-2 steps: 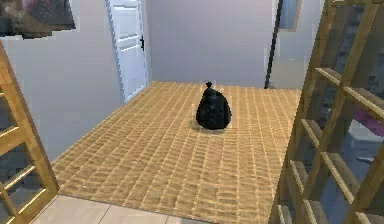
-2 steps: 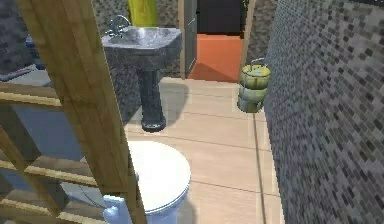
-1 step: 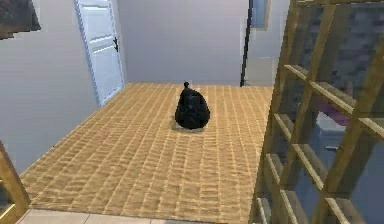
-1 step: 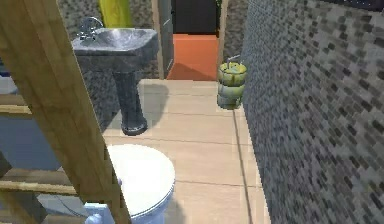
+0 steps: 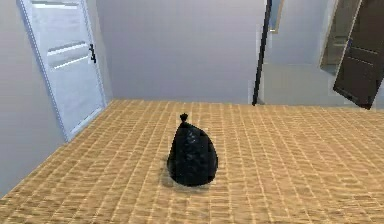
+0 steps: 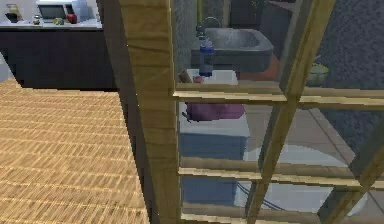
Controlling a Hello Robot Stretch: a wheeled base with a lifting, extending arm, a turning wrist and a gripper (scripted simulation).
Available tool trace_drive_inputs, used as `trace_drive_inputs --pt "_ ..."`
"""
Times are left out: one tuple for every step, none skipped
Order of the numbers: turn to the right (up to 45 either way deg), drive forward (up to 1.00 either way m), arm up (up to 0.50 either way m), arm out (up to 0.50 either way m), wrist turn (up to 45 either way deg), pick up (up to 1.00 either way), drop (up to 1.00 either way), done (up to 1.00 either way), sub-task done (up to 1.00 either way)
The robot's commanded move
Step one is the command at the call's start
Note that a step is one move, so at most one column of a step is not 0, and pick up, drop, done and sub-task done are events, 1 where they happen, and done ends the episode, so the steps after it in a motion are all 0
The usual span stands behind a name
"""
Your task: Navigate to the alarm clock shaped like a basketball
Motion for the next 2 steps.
trace_drive_inputs --pt "9.0 0.00 0.00 0.00 0.0 0.00 0.00 0.00 0.00" --pt "0.0 0.20 0.00 0.00 0.0 0.00 0.00 0.00 0.00"
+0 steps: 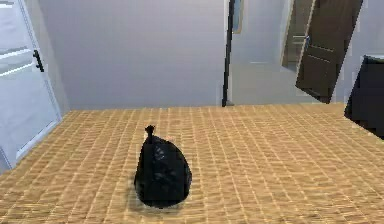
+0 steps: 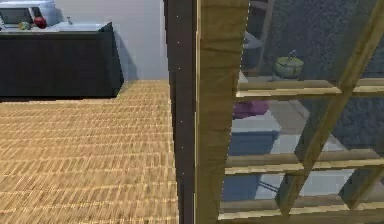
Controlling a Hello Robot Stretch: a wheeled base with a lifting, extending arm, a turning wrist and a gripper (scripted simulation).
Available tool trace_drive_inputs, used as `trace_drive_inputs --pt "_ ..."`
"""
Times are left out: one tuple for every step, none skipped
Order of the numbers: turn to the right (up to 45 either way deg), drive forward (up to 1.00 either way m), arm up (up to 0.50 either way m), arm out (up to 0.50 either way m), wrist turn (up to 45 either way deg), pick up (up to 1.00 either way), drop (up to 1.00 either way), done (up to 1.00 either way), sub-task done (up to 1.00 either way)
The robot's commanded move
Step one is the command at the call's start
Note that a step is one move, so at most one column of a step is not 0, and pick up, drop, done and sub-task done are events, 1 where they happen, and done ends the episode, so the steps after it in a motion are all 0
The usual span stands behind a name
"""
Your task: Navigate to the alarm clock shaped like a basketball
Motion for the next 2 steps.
trace_drive_inputs --pt "42.0 0.00 0.00 0.00 0.0 0.00 0.00 0.00 0.00" --pt "0.0 1.00 0.00 0.00 0.0 0.00 0.00 0.00 0.00"
